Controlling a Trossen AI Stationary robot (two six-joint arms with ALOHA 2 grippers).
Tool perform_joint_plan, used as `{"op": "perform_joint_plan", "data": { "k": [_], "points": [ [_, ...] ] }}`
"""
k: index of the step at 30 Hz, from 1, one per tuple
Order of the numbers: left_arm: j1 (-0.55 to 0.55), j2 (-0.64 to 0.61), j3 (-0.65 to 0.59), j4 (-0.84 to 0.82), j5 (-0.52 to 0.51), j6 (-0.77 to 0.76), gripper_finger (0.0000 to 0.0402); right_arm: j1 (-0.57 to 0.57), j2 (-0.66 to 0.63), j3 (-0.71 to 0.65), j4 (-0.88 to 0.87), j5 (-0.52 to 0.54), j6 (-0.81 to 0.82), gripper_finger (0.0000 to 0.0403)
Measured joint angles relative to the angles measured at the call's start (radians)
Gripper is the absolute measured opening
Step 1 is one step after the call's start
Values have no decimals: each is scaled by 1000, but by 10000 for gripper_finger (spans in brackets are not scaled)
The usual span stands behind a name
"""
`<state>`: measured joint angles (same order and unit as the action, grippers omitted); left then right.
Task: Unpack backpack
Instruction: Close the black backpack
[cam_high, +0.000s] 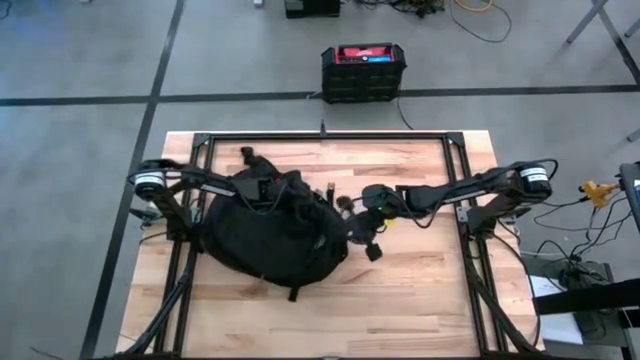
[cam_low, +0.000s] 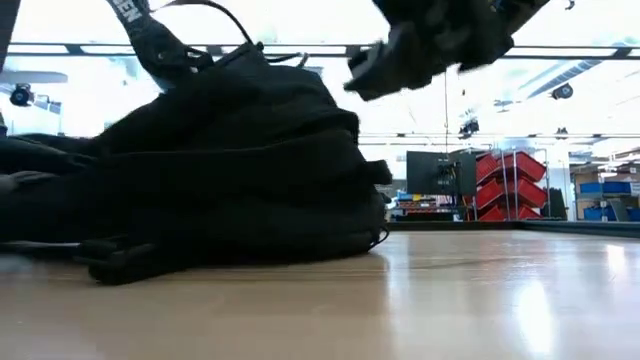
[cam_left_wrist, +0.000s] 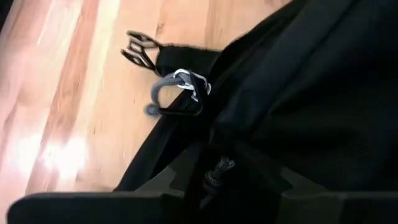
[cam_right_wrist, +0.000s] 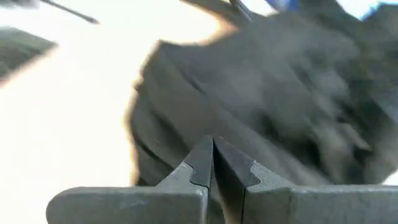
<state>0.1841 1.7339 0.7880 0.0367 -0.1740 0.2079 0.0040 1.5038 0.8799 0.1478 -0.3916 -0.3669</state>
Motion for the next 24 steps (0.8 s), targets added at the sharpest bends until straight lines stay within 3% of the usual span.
{"op": "perform_joint_plan", "data": {
  "k": [2,9,13,16,20,24],
  "points": [
    [1,4,0,70,-2,38,78,0,24,1,43,-11,20,0],
    [-20,-96,9,72,11,160,78,-20,-62,43,-250,279,25,0],
    [-25,-207,10,56,17,168,78,-16,-78,41,-303,363,98,0],
    [-45,-338,10,4,83,114,78,-19,-51,41,-333,420,167,0],
    [-98,-502,-11,-93,140,-32,78,-7,59,41,-250,386,220,0],
    [-154,-578,-65,-127,138,-188,78,33,221,110,44,179,221,0]
  ]
}}
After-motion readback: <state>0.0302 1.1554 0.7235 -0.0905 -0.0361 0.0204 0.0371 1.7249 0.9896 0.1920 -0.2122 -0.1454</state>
